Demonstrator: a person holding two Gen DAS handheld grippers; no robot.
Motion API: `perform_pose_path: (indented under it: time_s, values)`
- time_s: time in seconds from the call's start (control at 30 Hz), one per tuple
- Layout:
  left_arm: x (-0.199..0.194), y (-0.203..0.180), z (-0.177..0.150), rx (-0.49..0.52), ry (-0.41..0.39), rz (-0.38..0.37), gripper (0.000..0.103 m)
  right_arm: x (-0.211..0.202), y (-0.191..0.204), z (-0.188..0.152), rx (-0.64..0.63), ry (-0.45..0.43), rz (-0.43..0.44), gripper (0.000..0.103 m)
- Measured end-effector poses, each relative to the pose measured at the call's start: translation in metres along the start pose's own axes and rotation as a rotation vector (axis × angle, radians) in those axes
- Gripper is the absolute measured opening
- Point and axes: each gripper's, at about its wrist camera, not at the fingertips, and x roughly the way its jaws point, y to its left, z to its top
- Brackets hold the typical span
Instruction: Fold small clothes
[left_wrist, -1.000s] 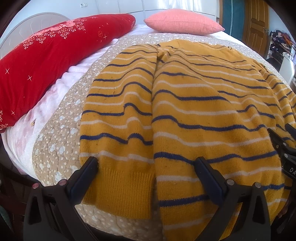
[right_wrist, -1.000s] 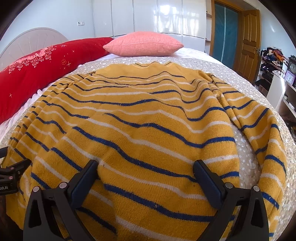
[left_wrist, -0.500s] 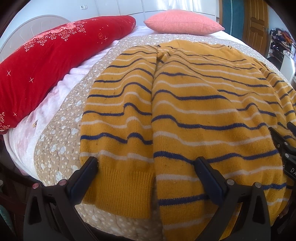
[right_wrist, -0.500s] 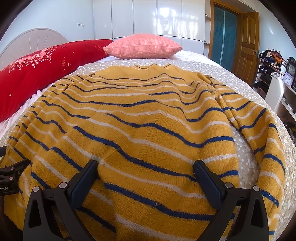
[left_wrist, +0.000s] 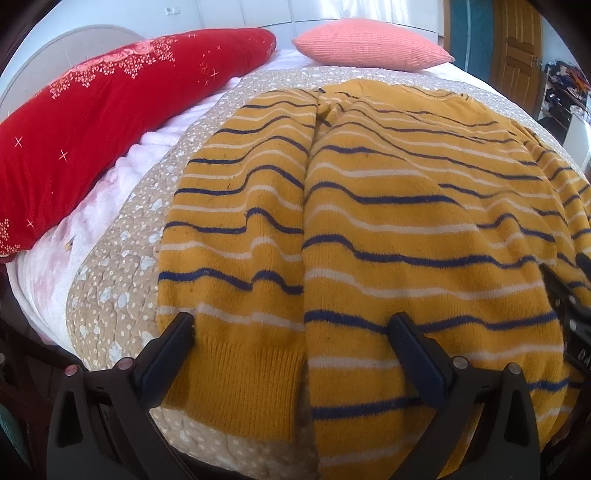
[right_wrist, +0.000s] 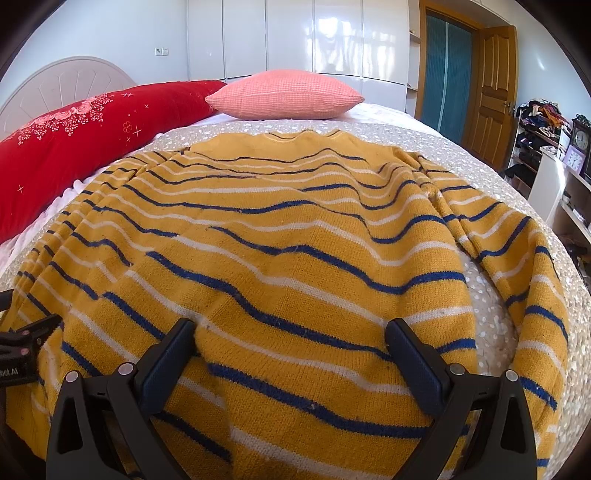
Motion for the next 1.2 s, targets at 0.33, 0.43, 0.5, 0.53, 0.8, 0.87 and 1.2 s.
perform_pose_path:
  time_s: [0.33, 0.43, 0.5, 0.53, 0.8, 0.87, 1.2]
  values:
    - [-0.046, -0.009, 0.001, 0.017, -0.069, -0.036, 0.103, -0.033, -0.016, 0.008, 0.087, -0.007, 0.032, 0.102]
    - [-0.072, -0.022, 0.0, 0.057, -0.15, -0.028, 0.103, -0.063, -0.034, 0.006, 0.145, -0.087, -0.015, 0.102]
    - [-0.081, -0.031, 0.002, 0.074, -0.178, -0.037, 0.103, -0.08, -0.043, 0.004, 0.149, -0.133, -0.095, 0.102]
    - [-0.084, -0.036, 0.003, 0.082, -0.191, -0.048, 0.103, -0.086, -0.046, 0.004, 0.149, -0.151, -0.124, 0.102]
    - [-0.074, -0.075, 0.0, 0.153, -0.124, -0.152, 0.103, -0.091, -0.068, -0.003, 0.182, -0.119, -0.177, 0.103]
    - [-0.068, -0.08, -0.002, 0.157, -0.081, -0.179, 0.103, -0.09, -0.075, -0.005, 0.212, -0.085, -0.132, 0.103]
    - [-0.045, -0.093, -0.02, 0.154, 0.048, -0.249, 0.103, -0.085, -0.078, -0.013, 0.249, -0.047, -0.123, 0.103]
